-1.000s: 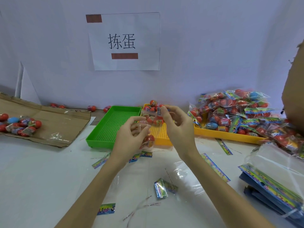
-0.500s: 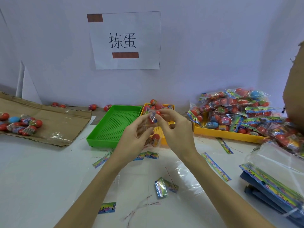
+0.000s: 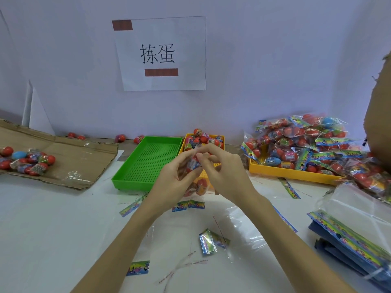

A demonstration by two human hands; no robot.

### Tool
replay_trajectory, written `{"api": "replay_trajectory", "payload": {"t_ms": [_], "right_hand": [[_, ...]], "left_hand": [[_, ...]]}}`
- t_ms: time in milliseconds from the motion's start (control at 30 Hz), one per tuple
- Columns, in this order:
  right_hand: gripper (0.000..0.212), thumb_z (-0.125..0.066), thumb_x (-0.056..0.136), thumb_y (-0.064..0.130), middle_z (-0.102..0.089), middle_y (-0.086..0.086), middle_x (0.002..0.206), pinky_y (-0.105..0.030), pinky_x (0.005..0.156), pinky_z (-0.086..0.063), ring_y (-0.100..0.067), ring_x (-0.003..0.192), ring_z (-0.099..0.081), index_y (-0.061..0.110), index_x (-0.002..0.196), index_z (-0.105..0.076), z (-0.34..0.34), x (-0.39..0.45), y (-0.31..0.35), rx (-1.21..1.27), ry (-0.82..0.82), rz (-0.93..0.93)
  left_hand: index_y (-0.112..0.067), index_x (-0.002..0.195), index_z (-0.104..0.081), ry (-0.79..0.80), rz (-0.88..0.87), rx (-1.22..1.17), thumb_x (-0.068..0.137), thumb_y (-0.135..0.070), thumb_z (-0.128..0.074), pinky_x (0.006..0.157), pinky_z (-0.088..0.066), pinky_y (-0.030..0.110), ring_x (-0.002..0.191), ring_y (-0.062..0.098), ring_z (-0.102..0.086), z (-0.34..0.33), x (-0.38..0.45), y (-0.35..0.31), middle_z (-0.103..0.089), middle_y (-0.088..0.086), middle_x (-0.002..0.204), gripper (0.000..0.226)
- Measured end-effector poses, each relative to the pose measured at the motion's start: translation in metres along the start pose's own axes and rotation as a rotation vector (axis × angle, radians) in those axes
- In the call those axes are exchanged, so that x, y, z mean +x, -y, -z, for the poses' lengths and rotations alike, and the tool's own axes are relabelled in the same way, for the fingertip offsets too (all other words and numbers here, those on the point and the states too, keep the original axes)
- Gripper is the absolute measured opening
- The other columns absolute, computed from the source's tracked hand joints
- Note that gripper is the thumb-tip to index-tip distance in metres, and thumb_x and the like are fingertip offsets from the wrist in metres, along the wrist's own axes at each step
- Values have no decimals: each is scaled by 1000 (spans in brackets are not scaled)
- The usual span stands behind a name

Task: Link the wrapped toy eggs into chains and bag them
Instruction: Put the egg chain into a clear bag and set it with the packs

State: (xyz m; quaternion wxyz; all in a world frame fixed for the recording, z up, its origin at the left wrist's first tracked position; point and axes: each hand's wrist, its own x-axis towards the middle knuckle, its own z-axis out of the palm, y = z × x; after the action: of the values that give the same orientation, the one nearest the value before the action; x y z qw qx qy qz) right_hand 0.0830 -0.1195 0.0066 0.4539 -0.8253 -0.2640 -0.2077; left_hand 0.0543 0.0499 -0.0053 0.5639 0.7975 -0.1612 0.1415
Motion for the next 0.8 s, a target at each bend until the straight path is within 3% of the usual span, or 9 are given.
{"api": "replay_trajectory", "payload": {"t_ms": [100, 367, 600, 700, 800], "right_hand": [[24, -52, 107, 29, -71, 13, 94, -7, 47, -43, 13, 59, -61, 22, 120, -70, 0, -1, 1, 19, 75, -2], [14, -61, 102, 19, -72, 10, 100, -22, 50, -51, -10, 50, -65, 24, 110, -72, -2, -1, -2, 79, 102, -55], [13, -61, 103, 16, -73, 10, 96, -30, 46, -53, -14, 43, -64, 19, 104, -73, -3, -3, 2, 160, 53, -40], [14, -59, 104, 12, -76, 6, 88, -21, 49, -48, -9, 52, -65, 13, 102, -72, -3, 1, 2, 228, -130, -65], [14, -55, 105, 10, -76, 2, 74, -8, 47, -38, 2, 49, -57, 9, 104, -69, -2, 3, -3, 254, -213, -128]], "left_hand": [[-16, 145, -57, -4, 3, 4, 99, -17, -70, 110, -51, 33, 128, 5, -62, 0, 0, -1, -69, -8, 135, 48], [-18, 134, -65, -74, 95, -93, 98, -3, -68, 105, -56, 41, 117, 9, -69, 2, 1, -2, -76, -5, 121, 39], [-16, 133, -64, -63, 135, -170, 96, 4, -69, 105, -55, 38, 114, 14, -72, 8, 2, -1, -79, -1, 114, 42], [-14, 125, -65, -127, 146, -219, 94, 13, -63, 97, -58, 33, 110, 19, -74, 11, 4, 1, -80, 2, 109, 41], [-21, 121, -64, -233, 150, -217, 94, 8, -66, 78, -61, 23, 95, 17, -77, 13, 6, 0, -80, -2, 102, 39]]}}
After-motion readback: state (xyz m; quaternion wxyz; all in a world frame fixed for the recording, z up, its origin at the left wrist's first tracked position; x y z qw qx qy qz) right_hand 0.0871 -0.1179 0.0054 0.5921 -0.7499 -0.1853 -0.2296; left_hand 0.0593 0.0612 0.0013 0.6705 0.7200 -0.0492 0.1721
